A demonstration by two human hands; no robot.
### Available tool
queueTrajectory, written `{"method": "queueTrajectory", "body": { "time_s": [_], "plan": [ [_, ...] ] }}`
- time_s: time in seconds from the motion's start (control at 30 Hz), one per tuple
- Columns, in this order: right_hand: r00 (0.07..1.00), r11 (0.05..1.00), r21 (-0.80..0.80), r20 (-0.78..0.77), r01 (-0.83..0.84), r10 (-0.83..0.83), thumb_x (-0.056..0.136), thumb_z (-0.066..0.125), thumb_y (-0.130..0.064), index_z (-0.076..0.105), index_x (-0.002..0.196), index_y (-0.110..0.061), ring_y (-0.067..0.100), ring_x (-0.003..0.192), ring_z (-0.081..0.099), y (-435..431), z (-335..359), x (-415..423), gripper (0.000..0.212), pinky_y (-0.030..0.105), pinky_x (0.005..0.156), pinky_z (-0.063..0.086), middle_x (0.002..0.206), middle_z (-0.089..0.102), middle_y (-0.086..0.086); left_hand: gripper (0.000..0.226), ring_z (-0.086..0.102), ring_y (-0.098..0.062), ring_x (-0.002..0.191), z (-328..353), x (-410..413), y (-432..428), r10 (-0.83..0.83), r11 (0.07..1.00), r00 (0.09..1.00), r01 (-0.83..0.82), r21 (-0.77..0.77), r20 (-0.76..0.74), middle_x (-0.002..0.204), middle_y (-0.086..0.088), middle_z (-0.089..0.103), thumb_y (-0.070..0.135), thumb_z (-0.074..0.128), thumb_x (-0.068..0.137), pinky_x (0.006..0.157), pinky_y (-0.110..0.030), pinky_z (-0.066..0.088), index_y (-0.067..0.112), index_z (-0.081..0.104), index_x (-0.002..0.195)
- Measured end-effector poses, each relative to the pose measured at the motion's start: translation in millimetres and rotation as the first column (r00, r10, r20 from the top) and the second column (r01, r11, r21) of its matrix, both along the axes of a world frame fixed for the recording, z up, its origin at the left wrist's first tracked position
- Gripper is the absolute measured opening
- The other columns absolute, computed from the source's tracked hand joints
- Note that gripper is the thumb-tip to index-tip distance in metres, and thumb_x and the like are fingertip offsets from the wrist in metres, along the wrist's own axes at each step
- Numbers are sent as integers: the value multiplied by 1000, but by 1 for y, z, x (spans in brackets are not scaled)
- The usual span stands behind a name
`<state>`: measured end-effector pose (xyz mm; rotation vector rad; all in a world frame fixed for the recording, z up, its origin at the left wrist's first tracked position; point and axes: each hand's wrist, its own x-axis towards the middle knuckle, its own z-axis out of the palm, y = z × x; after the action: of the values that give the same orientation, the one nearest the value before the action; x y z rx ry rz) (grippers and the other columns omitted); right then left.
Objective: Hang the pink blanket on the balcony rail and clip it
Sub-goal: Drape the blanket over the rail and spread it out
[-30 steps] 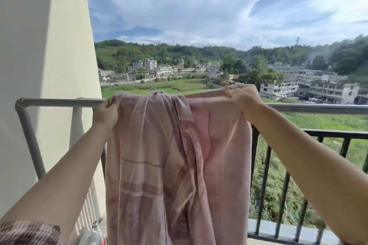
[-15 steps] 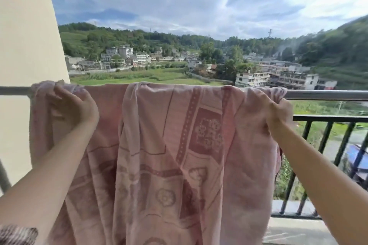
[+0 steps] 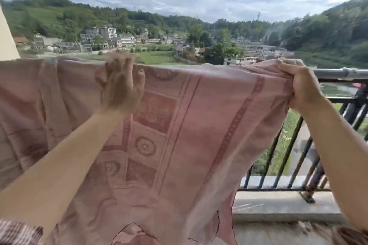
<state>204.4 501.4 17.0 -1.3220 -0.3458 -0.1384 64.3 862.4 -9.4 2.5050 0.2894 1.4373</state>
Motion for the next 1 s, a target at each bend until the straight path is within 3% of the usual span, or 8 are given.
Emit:
{"method": "queueTrajectory", "body": {
  "time_s": [0.13,0.3,0.4,0.57,0.67,0.77,0.9,1.0],
  "plan": [
    [978,933,-315,-58,172,-200,78,67,-11,71,83,-8,3,50,63,-41,-66,12,7,16,46,49,51,66,-11,45,29,-23,136,-20,28,-87,-107,990,994,110,86,-40,138,-7,45,38,35,91,112,-47,2,23,45,131],
    [988,944,-330,-140,13,-63,63,77,-35,75,90,-8,18,77,71,-85,-53,22,38,27,63,55,80,75,3,46,23,-24,140,-30,62,-165,-207,965,970,224,139,-129,147,-5,35,36,45,90,112,-54,14,22,44,133],
    [991,922,-370,-109,-114,79,76,69,-46,76,94,-17,17,86,71,-102,-52,23,35,33,76,52,91,75,1,46,29,-22,134,-36,78,-209,-271,942,955,288,171,-120,142,-5,41,38,43,86,105,-46,18,21,49,128],
    [967,981,-132,-229,-144,111,98,37,-26,63,99,-3,25,78,65,-118,-70,47,35,36,71,53,88,69,11,46,35,-18,120,-59,108,-279,-366,914,925,378,150,-100,130,-3,43,47,40,84,91,-41,30,23,48,123],
    [964,948,-285,-256,-145,70,94,54,-13,55,113,4,25,75,67,-124,-88,66,25,32,64,58,94,66,17,57,34,-19,114,-75,130,-310,-333,934,939,341,104,-86,127,-6,37,55,44,81,90,-37,33,22,41,127],
    [987,853,-520,-152,-45,-41,75,77,-18,38,127,-5,18,81,60,-127,-109,91,66,29,70,56,97,57,9,71,34,-20,111,-87,151,-340,-302,952,953,302,43,-5,123,-11,37,60,52,75,90,-36,36,19,33,130],
    [994,759,-645,-106,-89,27,60,84,-42,24,146,-22,25,121,46,-128,-127,126,107,51,106,39,133,41,10,89,43,-29,110,-97,180,-364,-166,979,985,171,-111,50,118,-15,39,43,75,65,97,-41,44,20,25,134],
    [960,645,-724,-90,-246,265,76,73,-45,60,117,-19,16,101,59,-127,-134,154,51,39,92,48,112,62,1,81,48,-32,115,-101,194,-363,-103,963,990,124,-240,98,123,-18,42,25,76,71,96,-44,48,17,25,134]
  ]
}}
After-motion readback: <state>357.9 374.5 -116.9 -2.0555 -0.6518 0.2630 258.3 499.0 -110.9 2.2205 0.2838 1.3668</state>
